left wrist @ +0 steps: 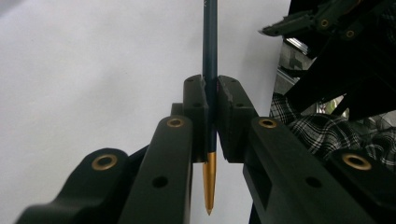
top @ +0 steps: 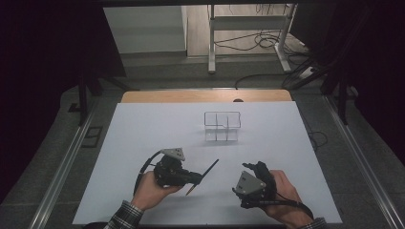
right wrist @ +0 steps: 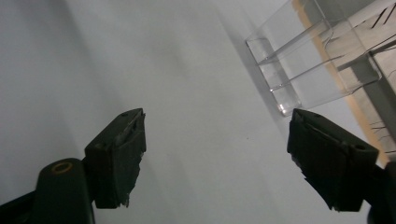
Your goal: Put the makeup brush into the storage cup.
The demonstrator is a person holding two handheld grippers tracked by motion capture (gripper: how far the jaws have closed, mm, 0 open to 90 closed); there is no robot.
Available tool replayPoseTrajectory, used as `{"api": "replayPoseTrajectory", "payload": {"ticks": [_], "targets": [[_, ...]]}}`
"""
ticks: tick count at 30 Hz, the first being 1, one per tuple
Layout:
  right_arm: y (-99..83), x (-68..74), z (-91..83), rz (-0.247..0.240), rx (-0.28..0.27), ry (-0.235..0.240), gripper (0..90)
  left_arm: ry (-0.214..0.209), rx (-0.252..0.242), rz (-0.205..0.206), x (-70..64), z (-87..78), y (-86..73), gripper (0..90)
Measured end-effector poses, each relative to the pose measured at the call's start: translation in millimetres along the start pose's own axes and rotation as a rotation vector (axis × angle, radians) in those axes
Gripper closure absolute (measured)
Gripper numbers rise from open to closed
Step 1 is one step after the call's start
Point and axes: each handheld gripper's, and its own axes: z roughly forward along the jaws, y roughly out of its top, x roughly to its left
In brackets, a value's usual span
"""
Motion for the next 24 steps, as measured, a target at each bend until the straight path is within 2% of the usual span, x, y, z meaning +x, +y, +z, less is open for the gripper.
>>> {"api": "replayPoseTrajectory", "payload": {"ticks": [8,17,22,23,24], "targets": [[6.6,3.0,3.7,-0.099,-0.011,-0.067,27.5,-0.006,0.034,-0.009,-0.1,5.2,1.5,83.3],[13.0,7.1,9.0,-0.245,-0.019,-0.134,32.4,-0.011,0.06,-0.02,0.1,8.5,2.0,83.4],[16.4,8.9,11.9,-0.295,-0.026,-0.143,35.6,-0.012,0.078,-0.021,1.6,9.7,2.5,83.4],[17.0,9.5,12.6,-0.305,-0.025,-0.144,36.4,-0.012,0.072,-0.031,0.9,10.6,2.5,83.3],[17.5,9.8,13.2,-0.317,-0.026,-0.147,37.2,-0.013,0.083,-0.022,1.6,10.7,3.0,83.3]]}}
